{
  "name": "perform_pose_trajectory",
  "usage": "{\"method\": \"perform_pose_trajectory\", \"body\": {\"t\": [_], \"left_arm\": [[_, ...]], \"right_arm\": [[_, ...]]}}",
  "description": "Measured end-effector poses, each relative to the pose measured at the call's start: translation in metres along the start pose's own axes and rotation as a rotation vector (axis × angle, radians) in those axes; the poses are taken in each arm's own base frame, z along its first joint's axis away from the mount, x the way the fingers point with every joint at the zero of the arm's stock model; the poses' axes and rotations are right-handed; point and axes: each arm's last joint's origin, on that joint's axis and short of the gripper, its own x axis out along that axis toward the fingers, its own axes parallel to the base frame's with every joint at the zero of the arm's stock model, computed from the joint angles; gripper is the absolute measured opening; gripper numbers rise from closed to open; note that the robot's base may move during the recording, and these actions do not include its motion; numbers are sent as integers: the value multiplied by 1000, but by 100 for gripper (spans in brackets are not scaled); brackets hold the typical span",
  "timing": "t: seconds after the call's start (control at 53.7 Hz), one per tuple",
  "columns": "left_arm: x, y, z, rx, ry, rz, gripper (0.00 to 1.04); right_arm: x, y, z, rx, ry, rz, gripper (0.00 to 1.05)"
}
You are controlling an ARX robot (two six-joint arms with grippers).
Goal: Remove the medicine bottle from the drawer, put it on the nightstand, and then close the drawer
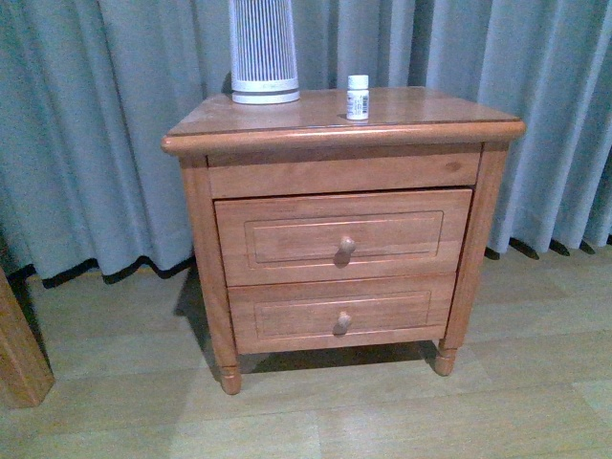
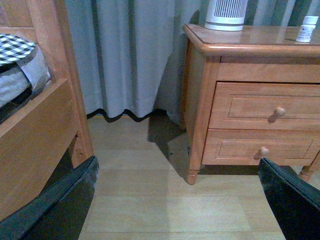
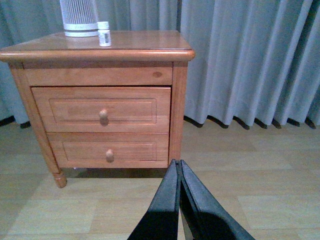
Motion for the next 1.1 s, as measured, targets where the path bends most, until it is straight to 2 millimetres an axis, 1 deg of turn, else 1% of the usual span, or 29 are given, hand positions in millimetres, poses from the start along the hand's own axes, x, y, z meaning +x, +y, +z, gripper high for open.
{"method": "perform_pose_trajectory", "body": {"t": [0.074, 0.149, 0.447, 0.484, 0.595, 0.633, 0.67, 0.689, 0.837, 0.856, 0.986, 1.024, 1.098], "left_arm": [[0, 0, 0, 0, 0, 0, 98], [0, 0, 0, 0, 0, -1, 98], [0, 0, 0, 0, 0, 0, 98], [0, 0, 0, 0, 0, 0, 98], [0, 0, 0, 0, 0, 0, 98], [0, 0, 0, 0, 0, 0, 98], [0, 0, 0, 0, 0, 0, 98], [0, 0, 0, 0, 0, 0, 98], [0, 0, 0, 0, 0, 0, 98], [0, 0, 0, 0, 0, 0, 98], [0, 0, 0, 0, 0, 0, 98], [0, 0, 0, 0, 0, 0, 98], [0, 0, 0, 0, 0, 0, 98]], "right_arm": [[-6, 0, -4, 0, 32, 0, 3], [-11, 0, -3, 0, 8, 0, 3], [-11, 0, -3, 0, 5, 1, 3], [-11, 0, -3, -1, 5, 0, 5], [-11, 0, -3, 0, 5, 1, 25], [-11, 0, -3, 0, 4, 1, 36], [-11, 0, -3, 0, 4, 1, 43], [-11, 0, -3, 0, 4, 1, 44], [-11, 0, -3, 0, 4, 1, 72], [-11, 0, -3, 0, 4, 1, 73], [-11, 0, -3, 0, 4, 1, 96], [-11, 0, -3, 0, 4, 1, 99], [-11, 0, -3, 0, 4, 1, 98]]}}
